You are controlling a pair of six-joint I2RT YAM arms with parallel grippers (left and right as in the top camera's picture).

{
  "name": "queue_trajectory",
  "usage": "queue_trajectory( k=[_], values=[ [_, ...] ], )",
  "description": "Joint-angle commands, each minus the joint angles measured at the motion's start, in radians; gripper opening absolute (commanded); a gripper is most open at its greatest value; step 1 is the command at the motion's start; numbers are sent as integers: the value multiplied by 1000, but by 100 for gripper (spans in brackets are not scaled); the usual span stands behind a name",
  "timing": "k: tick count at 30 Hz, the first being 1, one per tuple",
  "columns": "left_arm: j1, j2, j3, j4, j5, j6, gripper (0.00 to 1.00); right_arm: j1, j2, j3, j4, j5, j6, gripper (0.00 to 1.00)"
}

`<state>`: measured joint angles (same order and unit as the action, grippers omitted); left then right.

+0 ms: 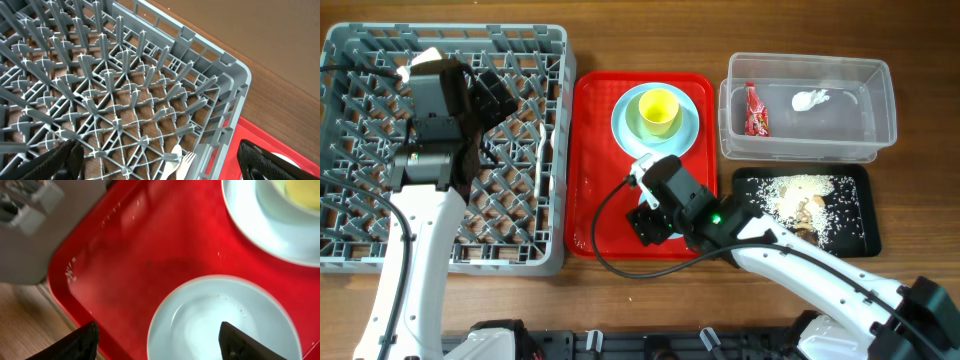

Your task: Sort waste into correct bins and load items into the dishwasher rack

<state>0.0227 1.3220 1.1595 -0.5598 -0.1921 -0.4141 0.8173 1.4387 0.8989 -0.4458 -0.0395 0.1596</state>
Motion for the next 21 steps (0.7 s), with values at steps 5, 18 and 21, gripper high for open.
queue_trajectory(
  k=[5,18,21],
  values=[
    [6,-5,15,2,5,-13,100,-167,-134,185,-221,207,8,100],
    [6,-5,15,2,5,-13,100,-509,-159,183,-381,336,129,100],
    [6,-5,15,2,5,-13,100,-509,-158,183,-381,330,129,100]
  ],
)
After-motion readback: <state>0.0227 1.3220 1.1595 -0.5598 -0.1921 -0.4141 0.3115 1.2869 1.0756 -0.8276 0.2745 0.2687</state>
